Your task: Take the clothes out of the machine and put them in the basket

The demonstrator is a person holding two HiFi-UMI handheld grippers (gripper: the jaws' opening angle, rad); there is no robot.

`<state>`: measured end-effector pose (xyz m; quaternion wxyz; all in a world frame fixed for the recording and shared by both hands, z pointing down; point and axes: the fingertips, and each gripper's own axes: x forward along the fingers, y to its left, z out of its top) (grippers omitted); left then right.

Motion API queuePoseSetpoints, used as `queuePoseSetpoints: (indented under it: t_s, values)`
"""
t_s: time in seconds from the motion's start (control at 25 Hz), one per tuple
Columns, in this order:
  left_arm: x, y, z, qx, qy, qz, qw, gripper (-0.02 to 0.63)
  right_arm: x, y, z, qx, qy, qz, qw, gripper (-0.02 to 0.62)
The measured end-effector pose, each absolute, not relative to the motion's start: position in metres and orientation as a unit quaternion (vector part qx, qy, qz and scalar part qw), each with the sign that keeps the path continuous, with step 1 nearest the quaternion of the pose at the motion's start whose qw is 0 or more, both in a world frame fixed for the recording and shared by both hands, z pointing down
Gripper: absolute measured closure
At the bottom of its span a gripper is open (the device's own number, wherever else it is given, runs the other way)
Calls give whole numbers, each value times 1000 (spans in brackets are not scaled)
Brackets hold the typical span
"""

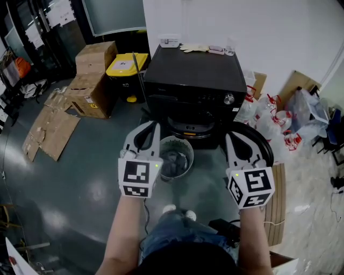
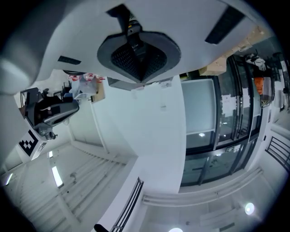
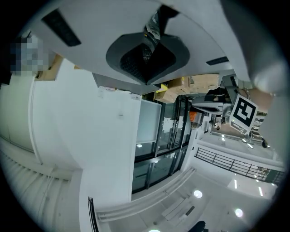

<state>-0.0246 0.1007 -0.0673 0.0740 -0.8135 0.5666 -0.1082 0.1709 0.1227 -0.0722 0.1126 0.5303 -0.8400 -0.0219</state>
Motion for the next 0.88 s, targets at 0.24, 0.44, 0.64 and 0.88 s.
queuePoseSetpoints:
  t_s: [0.24,0.44,0.64,0.88]
  values:
    - [-35,91,-93,-818,558,-102,98,603,165,114,-99,547,-830,-44,99,594]
    - [-46,83,-121,-817,557,-86,122,603,167,107,-122,568,-816,-62,91,594]
    - [-48,76,-146,-816,555,-75,145,603,174,106,-143,583,-804,-72,89,594]
    - [-39,73,-157,-820,548,-65,152,603,173,113,-155,580,-805,-95,86,594]
